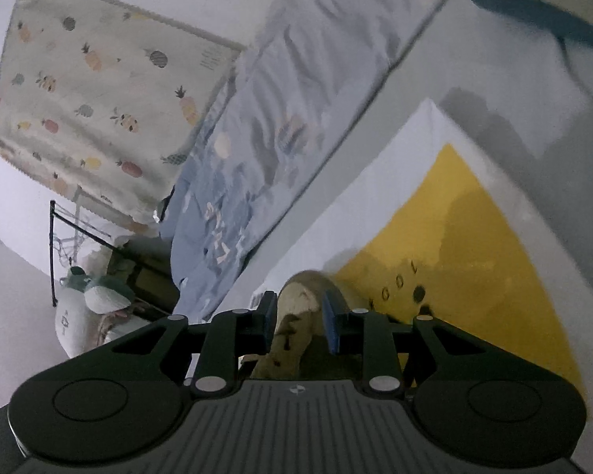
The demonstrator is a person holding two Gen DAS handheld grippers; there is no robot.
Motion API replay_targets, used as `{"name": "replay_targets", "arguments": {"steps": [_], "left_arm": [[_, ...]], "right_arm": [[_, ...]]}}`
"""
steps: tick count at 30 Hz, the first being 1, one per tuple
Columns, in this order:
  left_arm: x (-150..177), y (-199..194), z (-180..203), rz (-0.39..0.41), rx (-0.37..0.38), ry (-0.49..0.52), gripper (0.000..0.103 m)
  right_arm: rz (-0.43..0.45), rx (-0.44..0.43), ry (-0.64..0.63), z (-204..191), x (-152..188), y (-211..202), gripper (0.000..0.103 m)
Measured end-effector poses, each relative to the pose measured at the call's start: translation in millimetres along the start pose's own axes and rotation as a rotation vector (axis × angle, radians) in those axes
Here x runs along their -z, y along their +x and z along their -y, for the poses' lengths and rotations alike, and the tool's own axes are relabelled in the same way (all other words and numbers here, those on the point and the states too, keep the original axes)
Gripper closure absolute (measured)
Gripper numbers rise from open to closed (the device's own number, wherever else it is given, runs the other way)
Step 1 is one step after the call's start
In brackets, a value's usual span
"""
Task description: Lace up shoes with both hands
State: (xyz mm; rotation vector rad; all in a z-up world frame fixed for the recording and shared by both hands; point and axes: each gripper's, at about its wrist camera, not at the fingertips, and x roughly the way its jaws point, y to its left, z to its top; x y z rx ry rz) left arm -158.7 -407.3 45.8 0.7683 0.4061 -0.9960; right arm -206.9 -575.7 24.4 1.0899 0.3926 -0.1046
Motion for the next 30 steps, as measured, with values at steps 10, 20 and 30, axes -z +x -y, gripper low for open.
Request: {"name": "replay_targets", "arguments": {"steps": [10, 20, 30], "left_arm": [[0.8, 0.4, -5.9, 0.0, 0.002, 0.003, 0.101], [-1.4, 1.9, -6.4, -0.011, -0.015, -0.037, 0.097], [2.4, -21.6, -9.1, -0.011, -0.082, -0.093, 0.088]], "right_arm": [[-0.019, 0.013, 0.014, -0.3, 7.2, 11.4, 0.082], [0.011, -0.007, 0.027, -0.2, 15.8, 13.9, 0.101], [0.041, 0.023, -0.026, -7.1, 18.4, 9.0, 0.102]]}}
